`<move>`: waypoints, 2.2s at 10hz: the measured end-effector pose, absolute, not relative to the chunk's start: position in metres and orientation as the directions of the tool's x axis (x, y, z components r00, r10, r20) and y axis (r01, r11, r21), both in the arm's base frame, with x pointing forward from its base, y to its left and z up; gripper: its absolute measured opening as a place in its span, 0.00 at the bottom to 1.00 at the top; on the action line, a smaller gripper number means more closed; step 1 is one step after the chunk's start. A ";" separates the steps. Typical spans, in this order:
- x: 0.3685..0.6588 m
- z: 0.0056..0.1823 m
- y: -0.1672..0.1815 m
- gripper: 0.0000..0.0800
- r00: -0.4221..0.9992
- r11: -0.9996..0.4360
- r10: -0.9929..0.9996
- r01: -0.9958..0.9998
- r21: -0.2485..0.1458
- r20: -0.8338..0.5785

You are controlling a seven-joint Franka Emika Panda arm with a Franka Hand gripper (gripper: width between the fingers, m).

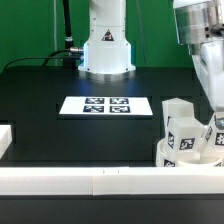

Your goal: Assemble stool

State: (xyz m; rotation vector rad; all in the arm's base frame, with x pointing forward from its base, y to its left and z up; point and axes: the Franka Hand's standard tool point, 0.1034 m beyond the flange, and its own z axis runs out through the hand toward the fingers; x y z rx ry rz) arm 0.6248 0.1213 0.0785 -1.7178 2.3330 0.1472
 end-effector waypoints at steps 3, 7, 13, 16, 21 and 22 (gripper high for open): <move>0.627 0.080 0.119 0.42 -0.417 0.440 -0.865 -0.898 -0.024 -0.280; 0.623 0.083 0.117 0.42 -0.515 0.518 -0.813 -0.853 0.067 -0.271; 0.621 0.087 0.118 0.69 -0.506 0.504 -0.814 -0.859 0.086 -0.286; 0.621 0.112 0.119 0.80 -0.480 0.487 -0.819 -0.871 0.061 -0.314; 0.626 0.128 0.122 0.81 -0.469 0.484 -0.819 -0.874 0.041 -0.332; 0.626 0.128 0.122 0.81 -0.469 0.484 -0.819 -0.874 0.042 -0.332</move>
Offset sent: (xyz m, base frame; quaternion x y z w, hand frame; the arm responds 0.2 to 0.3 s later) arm -0.0026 -0.0054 0.0040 -0.0191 0.0036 0.1864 0.9823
